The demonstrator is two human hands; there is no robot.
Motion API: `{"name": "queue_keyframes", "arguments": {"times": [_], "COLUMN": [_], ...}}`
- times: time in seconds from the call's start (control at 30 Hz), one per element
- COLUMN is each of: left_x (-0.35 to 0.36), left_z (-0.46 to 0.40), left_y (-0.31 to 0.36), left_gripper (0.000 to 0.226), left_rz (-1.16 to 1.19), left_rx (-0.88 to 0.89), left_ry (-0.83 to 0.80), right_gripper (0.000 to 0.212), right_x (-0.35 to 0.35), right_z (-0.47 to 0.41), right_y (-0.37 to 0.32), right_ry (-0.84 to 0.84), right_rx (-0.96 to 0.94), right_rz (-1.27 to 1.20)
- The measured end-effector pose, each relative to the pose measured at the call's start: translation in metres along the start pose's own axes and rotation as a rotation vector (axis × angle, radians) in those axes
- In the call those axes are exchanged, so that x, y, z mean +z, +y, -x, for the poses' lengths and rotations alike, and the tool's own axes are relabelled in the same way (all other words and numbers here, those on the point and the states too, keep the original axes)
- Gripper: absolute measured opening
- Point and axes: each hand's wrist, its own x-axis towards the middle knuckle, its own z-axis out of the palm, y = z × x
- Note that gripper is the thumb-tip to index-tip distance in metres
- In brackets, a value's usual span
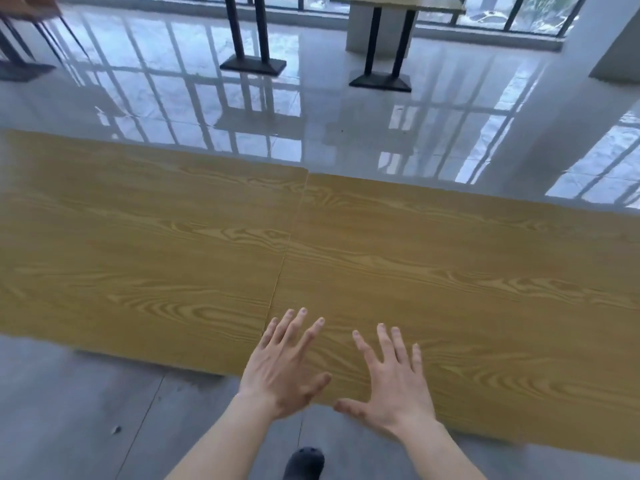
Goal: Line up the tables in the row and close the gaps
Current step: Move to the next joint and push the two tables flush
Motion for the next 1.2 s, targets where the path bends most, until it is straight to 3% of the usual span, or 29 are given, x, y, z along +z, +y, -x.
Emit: {"name": "queue_keyframes", "arguments": {"times": [0.23,0.4,0.9,1.0,1.07,1.13,1.2], "left_x": [0.047,0.061,0.069,0.070,0.068,0.068,0.071], "left_z": [0.023,0.026,-0.002,-0.001,0.001,0.000,-0.001], "left_y": [-0.001,-0.007,-0.020,-0.017,-0.015,-0.014,-0.014], "left_gripper": [0.100,0.089,0.083,0.084,0.087,0.098,0.110], "left_rz": [-0.012,-0.037,-0.071,-0.046,-0.043,-0.072,-0.104], "left_rx": [0.060,0.104,0.168,0.142,0.122,0.126,0.113], "left_ry": [-0.021,0.003,0.065,0.059,0.060,0.032,0.033], "right_gripper": [0.129,0.108,0.107,0.113,0.128,0.137,0.132], "right_x": [0.043,0.056,0.054,0.057,0.058,0.060,0.063], "right_z": [0.005,0.004,-0.021,-0.022,-0.025,-0.028,-0.032], "right_y": [0.003,-0.007,-0.006,-0.005,-0.008,-0.013,-0.018], "right_ry": [0.011,0.179,0.149,0.187,0.155,0.126,0.145], "right_rx": [-0.022,-0.005,0.019,0.029,0.039,0.066,0.102], "right_rz": [0.064,0.037,0.120,0.114,0.163,0.221,0.251]}}
